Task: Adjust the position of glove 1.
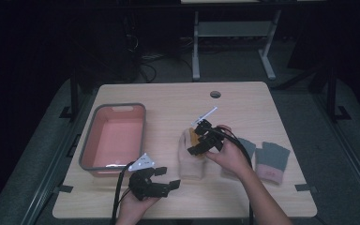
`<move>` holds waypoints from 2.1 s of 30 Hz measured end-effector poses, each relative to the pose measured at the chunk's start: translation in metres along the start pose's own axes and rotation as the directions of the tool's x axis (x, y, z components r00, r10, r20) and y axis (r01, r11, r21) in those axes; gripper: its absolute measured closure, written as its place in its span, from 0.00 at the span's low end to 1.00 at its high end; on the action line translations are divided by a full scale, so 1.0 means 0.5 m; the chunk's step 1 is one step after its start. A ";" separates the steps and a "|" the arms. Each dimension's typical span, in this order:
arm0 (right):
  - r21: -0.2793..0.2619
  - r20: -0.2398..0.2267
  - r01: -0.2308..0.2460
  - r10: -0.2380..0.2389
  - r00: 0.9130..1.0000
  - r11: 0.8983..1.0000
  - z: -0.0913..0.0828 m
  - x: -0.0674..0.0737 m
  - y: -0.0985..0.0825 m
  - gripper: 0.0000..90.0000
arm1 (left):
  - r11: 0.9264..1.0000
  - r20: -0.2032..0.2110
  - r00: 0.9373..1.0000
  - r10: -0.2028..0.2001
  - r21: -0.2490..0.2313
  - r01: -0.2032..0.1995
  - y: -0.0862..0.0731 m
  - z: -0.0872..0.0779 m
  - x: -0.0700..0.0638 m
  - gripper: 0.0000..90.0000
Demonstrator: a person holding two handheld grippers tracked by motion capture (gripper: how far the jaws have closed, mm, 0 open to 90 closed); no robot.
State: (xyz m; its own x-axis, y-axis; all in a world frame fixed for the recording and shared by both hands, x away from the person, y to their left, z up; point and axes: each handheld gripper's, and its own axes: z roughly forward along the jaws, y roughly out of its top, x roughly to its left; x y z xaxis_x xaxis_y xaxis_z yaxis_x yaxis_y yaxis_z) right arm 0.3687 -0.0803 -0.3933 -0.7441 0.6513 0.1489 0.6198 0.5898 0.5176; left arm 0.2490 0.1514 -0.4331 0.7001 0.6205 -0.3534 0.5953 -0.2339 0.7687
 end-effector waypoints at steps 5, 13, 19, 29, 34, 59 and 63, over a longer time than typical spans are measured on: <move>-0.018 -0.020 -0.106 0.106 0.994 0.994 -0.016 -0.017 -0.041 0.41 | 0.999 0.004 1.000 -0.020 0.043 0.020 0.034 0.042 0.005 0.25; -0.047 -0.065 -0.202 0.199 0.978 0.978 -0.008 -0.032 -0.086 0.41 | 0.984 -0.029 0.990 -0.137 0.113 0.139 0.062 0.086 0.041 0.26; -0.056 -0.104 -0.243 0.236 0.966 0.968 0.007 -0.030 -0.104 0.42 | 0.964 -0.060 0.977 -0.206 0.156 0.213 0.066 0.108 0.063 0.26; -0.045 -0.157 -0.378 0.367 0.917 0.925 0.029 -0.039 -0.128 0.44 | 0.945 -0.063 0.965 -0.255 0.197 0.262 0.056 0.130 0.073 0.34; -0.037 -0.173 -0.411 0.399 0.900 0.911 0.044 -0.038 -0.137 0.46 | 0.940 -0.058 0.961 -0.270 0.202 0.276 0.054 0.133 0.074 0.39; -0.063 -0.294 -0.561 0.522 0.801 0.825 0.070 -0.028 -0.170 0.62 | 0.938 -0.032 0.965 -0.260 0.229 0.261 0.054 0.141 0.080 0.64; -0.064 -0.306 -0.576 0.534 0.788 0.815 0.073 -0.028 -0.171 0.66 | 0.937 -0.028 0.966 -0.256 0.237 0.256 0.056 0.143 0.082 0.66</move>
State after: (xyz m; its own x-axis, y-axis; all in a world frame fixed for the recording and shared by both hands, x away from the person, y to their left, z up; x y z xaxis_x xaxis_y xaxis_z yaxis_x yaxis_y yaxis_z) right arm 0.3352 -0.1224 -0.4706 -0.3321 0.6820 0.6516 0.9179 0.0745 0.3899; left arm 0.3225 0.1167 -0.4644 0.5129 0.6802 -0.5237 0.8303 -0.2380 0.5040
